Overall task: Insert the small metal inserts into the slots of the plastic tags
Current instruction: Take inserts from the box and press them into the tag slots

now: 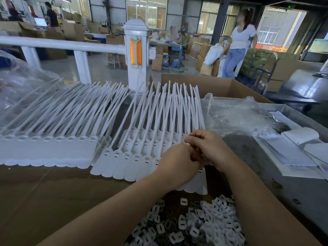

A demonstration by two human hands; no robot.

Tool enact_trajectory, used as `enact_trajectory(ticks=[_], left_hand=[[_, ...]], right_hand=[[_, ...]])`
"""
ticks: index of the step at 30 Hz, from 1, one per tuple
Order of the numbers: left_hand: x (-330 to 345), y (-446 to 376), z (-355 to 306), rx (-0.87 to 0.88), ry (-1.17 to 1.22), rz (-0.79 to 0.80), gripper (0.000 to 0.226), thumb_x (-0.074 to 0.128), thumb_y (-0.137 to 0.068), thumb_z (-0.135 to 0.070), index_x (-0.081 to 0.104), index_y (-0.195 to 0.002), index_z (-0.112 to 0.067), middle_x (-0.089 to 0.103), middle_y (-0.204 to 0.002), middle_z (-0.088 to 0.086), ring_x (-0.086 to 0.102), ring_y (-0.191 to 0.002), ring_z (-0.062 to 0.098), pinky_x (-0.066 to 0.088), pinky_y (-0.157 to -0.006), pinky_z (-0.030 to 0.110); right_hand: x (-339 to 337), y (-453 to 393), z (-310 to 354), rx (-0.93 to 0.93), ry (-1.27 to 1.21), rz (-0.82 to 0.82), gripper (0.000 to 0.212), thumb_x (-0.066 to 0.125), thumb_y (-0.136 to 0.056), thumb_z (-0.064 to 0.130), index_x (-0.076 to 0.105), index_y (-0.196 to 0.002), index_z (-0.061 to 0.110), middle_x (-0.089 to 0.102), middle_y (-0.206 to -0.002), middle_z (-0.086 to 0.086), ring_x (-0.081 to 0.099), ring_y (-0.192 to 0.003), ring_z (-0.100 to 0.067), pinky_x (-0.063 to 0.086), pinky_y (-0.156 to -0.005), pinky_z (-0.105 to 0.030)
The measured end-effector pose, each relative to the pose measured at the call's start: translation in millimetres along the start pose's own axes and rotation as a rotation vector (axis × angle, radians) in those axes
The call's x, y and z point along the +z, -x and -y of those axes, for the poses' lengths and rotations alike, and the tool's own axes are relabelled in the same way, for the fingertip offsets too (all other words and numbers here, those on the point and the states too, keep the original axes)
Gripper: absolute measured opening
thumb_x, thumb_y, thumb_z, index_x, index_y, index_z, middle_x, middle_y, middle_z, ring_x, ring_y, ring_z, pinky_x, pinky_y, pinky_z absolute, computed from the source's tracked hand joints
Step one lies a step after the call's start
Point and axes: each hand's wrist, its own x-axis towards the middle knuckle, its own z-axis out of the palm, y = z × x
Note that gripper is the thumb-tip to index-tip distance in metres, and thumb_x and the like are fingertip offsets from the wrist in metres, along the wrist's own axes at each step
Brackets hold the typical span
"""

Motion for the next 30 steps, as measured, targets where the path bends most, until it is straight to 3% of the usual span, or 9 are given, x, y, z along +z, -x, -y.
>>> enact_trajectory(ticks=[5, 8, 11, 15, 19, 25, 30], left_hand=[[1.4, -1.1, -1.2, 0.054, -0.108, 0.002, 0.013, 0.06, -0.09, -0.025, 0.072, -0.086, -0.021, 0.069, -0.084, -0.004, 0.06, -0.075, 0.013, 0.038, -0.054, 0.019], [-1.1, -0.3, -1.0, 0.121, -0.151, -0.018, 0.015, 0.061, -0.09, -0.025, 0.076, -0.09, -0.024, 0.071, -0.092, -0.004, 0.063, -0.083, 0.014, 0.046, -0.064, 0.023], [-8.5, 3.8, 1.2, 0.323, -0.275, -0.005, 0.019, 0.059, -0.094, -0.025, 0.077, -0.1, -0.023, 0.068, -0.106, -0.002, 0.061, -0.094, 0.015, 0.047, -0.077, 0.026], [-22.2, 8.7, 9.6, 0.619, -0.503, 0.075, 0.029, 0.048, -0.099, -0.021, 0.072, -0.116, -0.022, 0.063, -0.11, 0.002, 0.057, -0.099, 0.021, 0.049, -0.079, 0.033], [-30.8, 8.3, 11.7, 0.682, -0.673, 0.148, 0.04, 0.045, -0.098, -0.023, 0.058, -0.135, -0.033, 0.054, -0.117, -0.003, 0.044, -0.109, 0.015, 0.045, -0.094, 0.035], [-35.4, 5.9, 14.1, 0.661, -0.636, 0.169, 0.037, 0.045, -0.098, -0.029, 0.062, -0.131, -0.034, 0.055, -0.111, -0.004, 0.047, -0.107, 0.013, 0.045, -0.094, 0.035], [-33.6, 7.3, 18.4, 0.728, -0.671, 0.088, 0.037, 0.048, -0.095, -0.029, 0.063, -0.128, -0.038, 0.051, -0.108, -0.005, 0.033, -0.107, 0.01, 0.034, -0.093, 0.031]], right_hand=[[-0.4, -0.8, -1.1, -0.012, 0.033, -0.001, 0.016, 0.067, -0.093, 0.024, 0.071, -0.091, 0.009, 0.059, -0.051, 0.004, 0.052, -0.047, -0.011, 0.042, -0.043, -0.022], [-0.2, -1.2, -1.2, -0.012, 0.028, 0.001, 0.015, 0.066, -0.094, 0.024, 0.071, -0.089, 0.011, 0.059, -0.053, 0.003, 0.051, -0.044, -0.011, 0.04, -0.041, -0.023], [-0.8, -1.4, -1.2, -0.016, 0.013, 0.009, 0.016, 0.067, -0.094, 0.023, 0.071, -0.09, 0.009, 0.061, -0.06, -0.003, 0.05, -0.048, -0.016, 0.038, -0.044, -0.026], [-0.8, -1.4, -1.9, -0.007, -0.022, 0.018, 0.014, 0.068, -0.092, 0.021, 0.071, -0.089, 0.008, 0.061, -0.064, -0.005, 0.052, -0.051, -0.014, 0.039, -0.043, -0.026], [-1.5, -1.8, -1.9, -0.002, -0.003, 0.022, 0.014, 0.066, -0.094, 0.023, 0.073, -0.087, 0.013, 0.067, -0.07, -0.007, 0.057, -0.059, -0.017, 0.045, -0.047, -0.024], [-1.9, -1.4, -0.9, -0.019, 0.02, 0.017, 0.014, 0.067, -0.094, 0.023, 0.073, -0.089, 0.011, 0.065, -0.067, -0.005, 0.055, -0.053, -0.012, 0.045, -0.046, -0.021], [-1.4, -0.6, 0.2, -0.004, 0.014, 0.006, 0.015, 0.065, -0.096, 0.024, 0.073, -0.088, 0.015, 0.067, -0.064, 0.0, 0.056, -0.051, -0.008, 0.044, -0.044, -0.017]])
